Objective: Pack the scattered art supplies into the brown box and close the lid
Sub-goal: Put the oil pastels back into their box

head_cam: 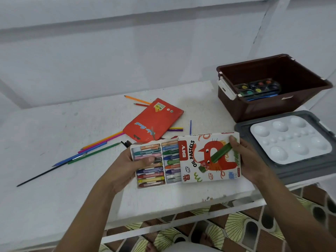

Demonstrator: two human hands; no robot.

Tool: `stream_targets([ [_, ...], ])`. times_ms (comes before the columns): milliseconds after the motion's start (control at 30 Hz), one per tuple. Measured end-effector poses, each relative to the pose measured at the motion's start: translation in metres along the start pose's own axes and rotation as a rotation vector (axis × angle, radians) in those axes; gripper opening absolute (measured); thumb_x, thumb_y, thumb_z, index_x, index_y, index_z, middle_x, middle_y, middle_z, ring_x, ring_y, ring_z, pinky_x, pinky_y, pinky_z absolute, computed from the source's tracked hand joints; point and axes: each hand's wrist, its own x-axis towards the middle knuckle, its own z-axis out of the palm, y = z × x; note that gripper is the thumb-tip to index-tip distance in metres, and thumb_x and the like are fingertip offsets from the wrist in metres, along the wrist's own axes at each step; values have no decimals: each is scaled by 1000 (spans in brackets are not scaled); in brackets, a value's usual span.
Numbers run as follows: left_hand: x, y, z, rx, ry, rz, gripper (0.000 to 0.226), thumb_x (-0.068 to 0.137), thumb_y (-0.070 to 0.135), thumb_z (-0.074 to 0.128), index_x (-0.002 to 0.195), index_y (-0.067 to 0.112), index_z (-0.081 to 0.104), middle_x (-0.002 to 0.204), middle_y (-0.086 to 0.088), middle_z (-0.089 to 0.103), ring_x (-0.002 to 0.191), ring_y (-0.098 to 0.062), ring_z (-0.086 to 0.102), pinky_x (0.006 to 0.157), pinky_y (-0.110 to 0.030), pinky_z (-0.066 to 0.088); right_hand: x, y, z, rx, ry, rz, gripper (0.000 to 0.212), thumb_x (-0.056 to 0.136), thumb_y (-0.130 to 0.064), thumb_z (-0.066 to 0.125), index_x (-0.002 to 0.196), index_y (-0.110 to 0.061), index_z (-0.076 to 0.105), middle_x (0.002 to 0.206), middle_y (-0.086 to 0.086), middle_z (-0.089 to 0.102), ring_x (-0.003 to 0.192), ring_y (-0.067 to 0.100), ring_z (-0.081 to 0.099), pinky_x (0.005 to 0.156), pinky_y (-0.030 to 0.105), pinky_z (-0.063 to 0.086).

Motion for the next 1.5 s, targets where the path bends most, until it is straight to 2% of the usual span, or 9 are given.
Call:
stream_targets([
  [233,-1,9,-8,70,-72,-13,72,49,44,91,111,15,69,111,-13,70,101,-31,67,79,-39,58,2,-1,6,-36,28,-10,81,37,-69,82,102,-22,68,103,13,71,89,35,69,69,47,57],
  [600,1,15,-10,55,-15,-71,64,52,34,90,109,12,69,106,-12,72,96,-30,69,74,-38,59,7,-5,3,25,-30,22,93,41,-61,86,115,-10,62,106,16,69,91,36,68,70,46,57],
  [767,1,11,-2,140,132,-116,46,70,18,79,112,14,61,104,-8,72,87,-24,71,75,-38,58,5,-12,12,-93,-9,31,52,78,-52,58,104,-8,61,94,15,72,82,34,69,64,39,58],
  [867,6,2,4,420,275,-21,64,73,25,81,123,29,42,109,8,61,89,-15,68,71,-32,58,5,-13,17,-169,31,45,41,82,-48,51,94,-9,60,87,14,71,75,31,70,61,37,57],
  [933,13,-7,5,720,293,119,70,74,38,79,131,32,37,124,4,47,107,-16,58,86,-40,55,5,-13,19,-200,48,43,39,86,-47,49,93,-10,59,85,13,70,75,31,70,62,37,57],
  [1067,22,-18,10,1156,157,160,107,58,85,51,145,30,23,151,0,20,141,-24,19,116,-52,19,7,-14,19,-232,80,74,38,91,-47,47,93,-12,60,88,14,70,79,35,69,71,41,57],
  [1167,23,-19,14,1324,42,200,133,45,97,44,150,28,0,158,1,0,146,-21,-10,114,-52,-8,7,-15,19,-247,102,91,37,93,-46,46,90,-12,59,84,12,70,75,33,69,68,38,57],
  [1300,26,-16,25,1426,-162,298,138,46,89,60,149,31,-10,158,2,1,147,-20,-7,117,-53,-6,7,-17,22,-291,123,102,34,94,-45,47,86,-15,59,78,8,69,69,28,69,63,35,56],
  [1500,27,-7,27,1272,-132,408,125,53,63,76,147,33,-1,148,7,20,138,-14,17,118,-47,8,10,-18,20,-398,166,124,30,93,-48,50,90,-19,58,81,8,72,71,28,71,63,35,56],
])
